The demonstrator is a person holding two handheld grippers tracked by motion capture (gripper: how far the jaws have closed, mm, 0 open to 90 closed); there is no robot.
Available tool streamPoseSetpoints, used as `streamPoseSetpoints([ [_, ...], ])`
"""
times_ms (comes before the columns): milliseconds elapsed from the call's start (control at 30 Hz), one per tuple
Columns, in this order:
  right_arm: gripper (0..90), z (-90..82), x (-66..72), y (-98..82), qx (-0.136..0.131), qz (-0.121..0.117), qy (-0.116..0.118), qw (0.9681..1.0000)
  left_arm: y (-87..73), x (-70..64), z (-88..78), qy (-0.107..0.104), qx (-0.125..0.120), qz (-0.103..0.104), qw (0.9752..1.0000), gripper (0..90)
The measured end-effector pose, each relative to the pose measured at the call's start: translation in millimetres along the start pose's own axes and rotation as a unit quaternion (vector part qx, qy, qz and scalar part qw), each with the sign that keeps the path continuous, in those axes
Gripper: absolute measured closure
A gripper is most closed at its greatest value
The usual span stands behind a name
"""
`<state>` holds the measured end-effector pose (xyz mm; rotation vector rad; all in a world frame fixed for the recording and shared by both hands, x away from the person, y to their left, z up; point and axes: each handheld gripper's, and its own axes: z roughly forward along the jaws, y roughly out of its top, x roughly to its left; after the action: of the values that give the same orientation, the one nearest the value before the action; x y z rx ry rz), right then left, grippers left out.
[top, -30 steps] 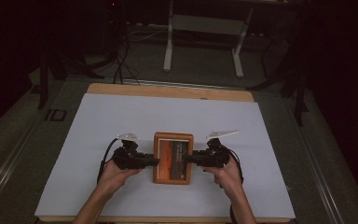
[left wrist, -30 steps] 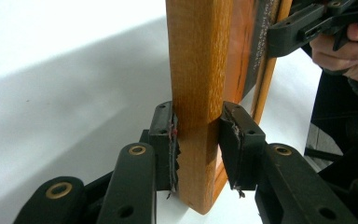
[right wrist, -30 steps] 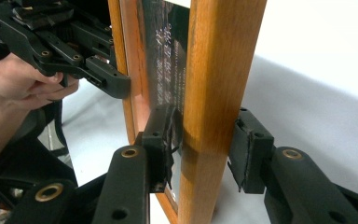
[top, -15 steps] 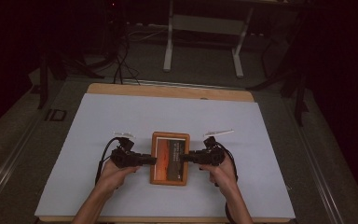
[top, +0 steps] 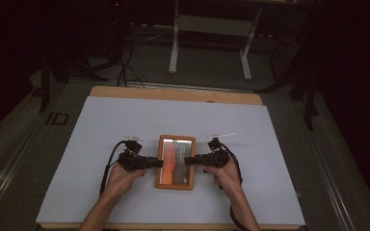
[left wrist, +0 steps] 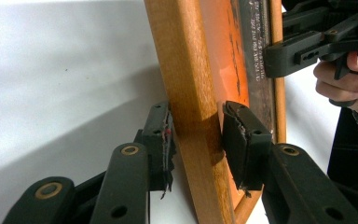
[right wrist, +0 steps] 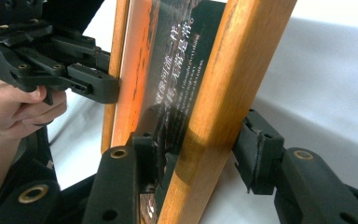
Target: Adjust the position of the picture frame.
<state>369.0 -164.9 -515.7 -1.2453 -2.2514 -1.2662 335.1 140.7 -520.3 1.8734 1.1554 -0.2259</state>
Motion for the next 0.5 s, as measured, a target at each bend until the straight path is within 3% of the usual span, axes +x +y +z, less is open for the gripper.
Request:
streamPoseSetpoints([
  [333, 52.1, 8.3, -7.3, -0.4, 0.007, 0.017, -0.021, 0.9996, -0.5, 9.0, 9.5, 0.003, 0.014, -0.026, 0.9996, 58.8],
  [500, 52.8, 8.6, -9.1, -1.7, 0.008, 0.012, -0.028, 0.9995, -1.3, 10.7, 10.3, 0.002, 0.011, -0.024, 0.9997, 56.9],
])
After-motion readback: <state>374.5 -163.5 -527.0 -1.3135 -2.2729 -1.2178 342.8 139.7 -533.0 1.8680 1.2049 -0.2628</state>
